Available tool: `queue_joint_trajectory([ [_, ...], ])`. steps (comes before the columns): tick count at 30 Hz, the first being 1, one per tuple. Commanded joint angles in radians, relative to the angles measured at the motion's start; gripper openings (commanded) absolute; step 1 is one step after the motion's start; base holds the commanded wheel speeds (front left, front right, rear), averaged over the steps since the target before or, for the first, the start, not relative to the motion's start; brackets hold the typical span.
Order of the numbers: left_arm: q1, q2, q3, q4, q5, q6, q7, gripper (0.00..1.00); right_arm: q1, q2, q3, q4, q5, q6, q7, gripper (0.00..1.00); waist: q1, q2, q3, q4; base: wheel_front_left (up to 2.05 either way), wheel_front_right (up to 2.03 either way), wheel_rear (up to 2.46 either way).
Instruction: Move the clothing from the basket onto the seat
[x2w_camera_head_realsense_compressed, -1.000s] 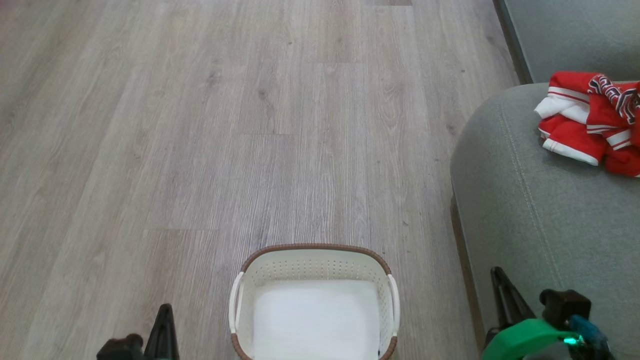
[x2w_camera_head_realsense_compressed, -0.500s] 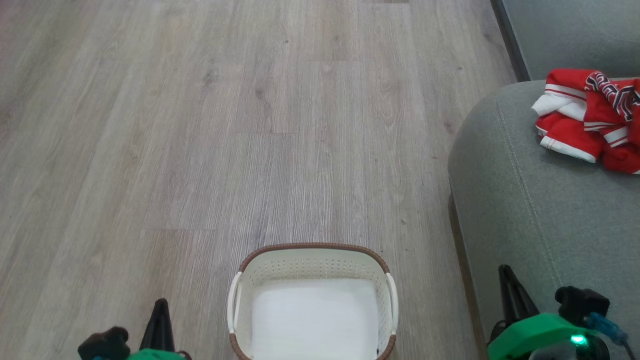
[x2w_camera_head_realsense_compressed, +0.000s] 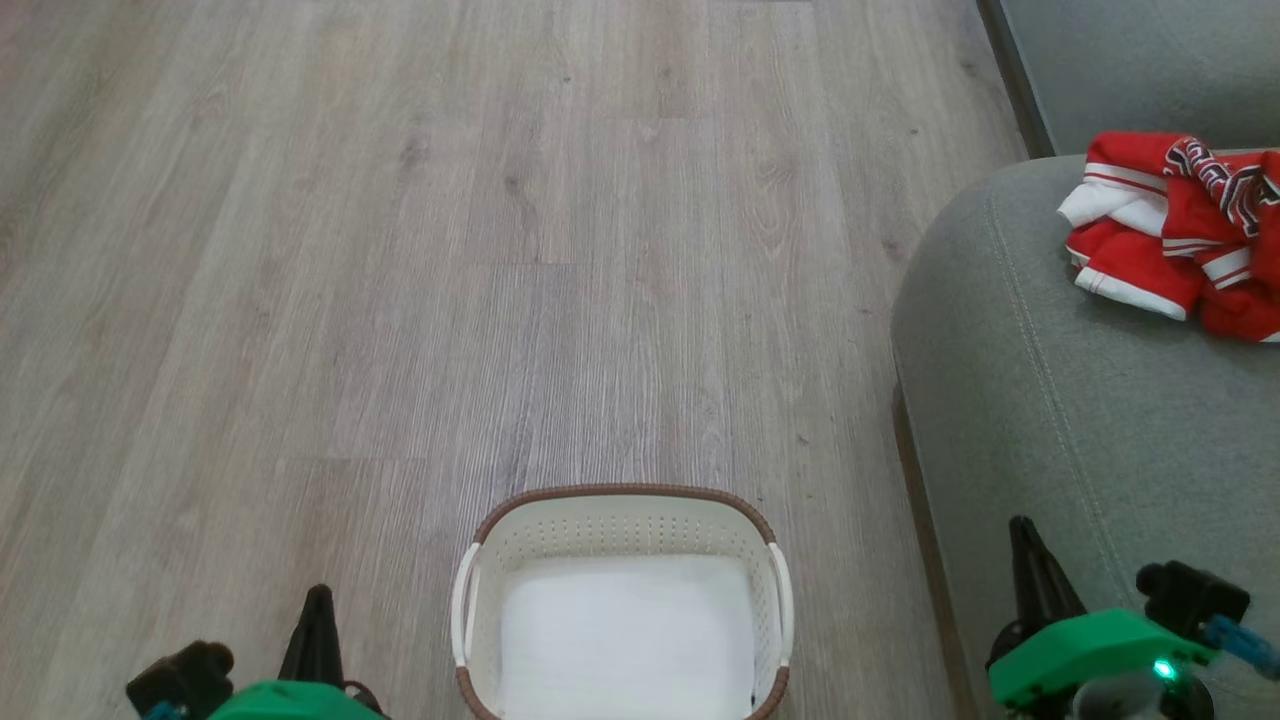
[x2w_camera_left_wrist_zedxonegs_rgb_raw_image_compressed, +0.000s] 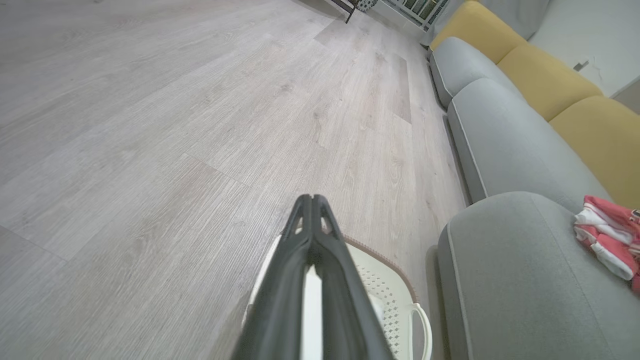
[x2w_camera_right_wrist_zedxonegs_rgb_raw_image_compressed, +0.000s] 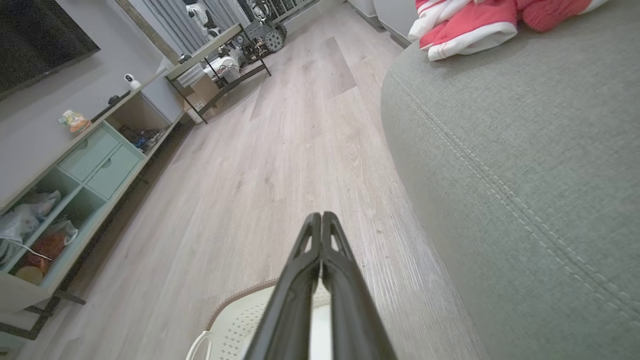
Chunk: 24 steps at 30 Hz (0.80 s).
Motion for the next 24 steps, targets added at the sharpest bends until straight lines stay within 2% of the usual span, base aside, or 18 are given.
queue_joint_trajectory([
  [1, -0.048, 0.004, 0.025, -0.028, -0.026, -0.009, 0.005, 0.00, -0.051, -0.002, -0.003, -0.038, 0.030, 0.000, 0.007, 0.00, 0.0000, 0.0000, 0.000, -0.001, 0.00, 0.00, 0.00],
  [24, -0.097, -0.001, 0.072, -0.023, -0.263, -0.058, 0.068, 0.00, -0.073, -0.002, -0.022, -0.058, 0.278, 0.000, 0.071, 0.00, 0.0000, 0.0000, 0.007, -0.013, 0.00, 0.00, 0.00],
])
